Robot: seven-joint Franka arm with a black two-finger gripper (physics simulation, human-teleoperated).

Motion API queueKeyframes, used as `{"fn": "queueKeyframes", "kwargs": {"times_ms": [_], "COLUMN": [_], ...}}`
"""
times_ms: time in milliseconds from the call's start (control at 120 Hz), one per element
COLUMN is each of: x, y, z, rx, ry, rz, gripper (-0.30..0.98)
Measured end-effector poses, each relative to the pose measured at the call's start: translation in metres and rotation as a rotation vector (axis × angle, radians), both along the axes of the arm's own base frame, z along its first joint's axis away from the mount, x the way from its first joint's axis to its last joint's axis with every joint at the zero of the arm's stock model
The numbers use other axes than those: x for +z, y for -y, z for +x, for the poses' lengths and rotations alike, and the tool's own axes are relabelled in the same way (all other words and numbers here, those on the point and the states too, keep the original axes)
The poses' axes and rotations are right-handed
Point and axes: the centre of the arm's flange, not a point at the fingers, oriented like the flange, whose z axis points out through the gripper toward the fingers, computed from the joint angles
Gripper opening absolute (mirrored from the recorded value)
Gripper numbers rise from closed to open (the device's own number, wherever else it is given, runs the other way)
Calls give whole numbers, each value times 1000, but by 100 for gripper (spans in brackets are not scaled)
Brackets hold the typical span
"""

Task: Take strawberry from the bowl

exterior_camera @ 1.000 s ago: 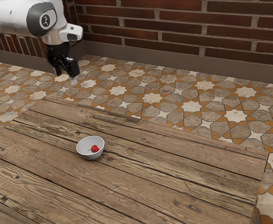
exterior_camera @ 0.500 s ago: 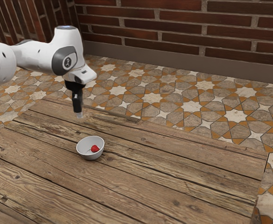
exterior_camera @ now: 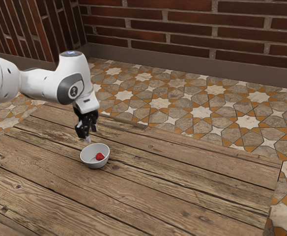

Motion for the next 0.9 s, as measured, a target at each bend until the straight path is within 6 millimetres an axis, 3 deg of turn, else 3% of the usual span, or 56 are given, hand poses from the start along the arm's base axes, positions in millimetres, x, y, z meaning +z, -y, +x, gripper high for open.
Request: {"fn": "queueKeyframes", "kwargs": {"times_ms": [208,900], "x": [-27,-80], "y": [10,2], "z": [-8,-1], "rx": [-92,-197], "ry": [-9,-25], "rz": [-18,-40], "gripper": [33,28]}}
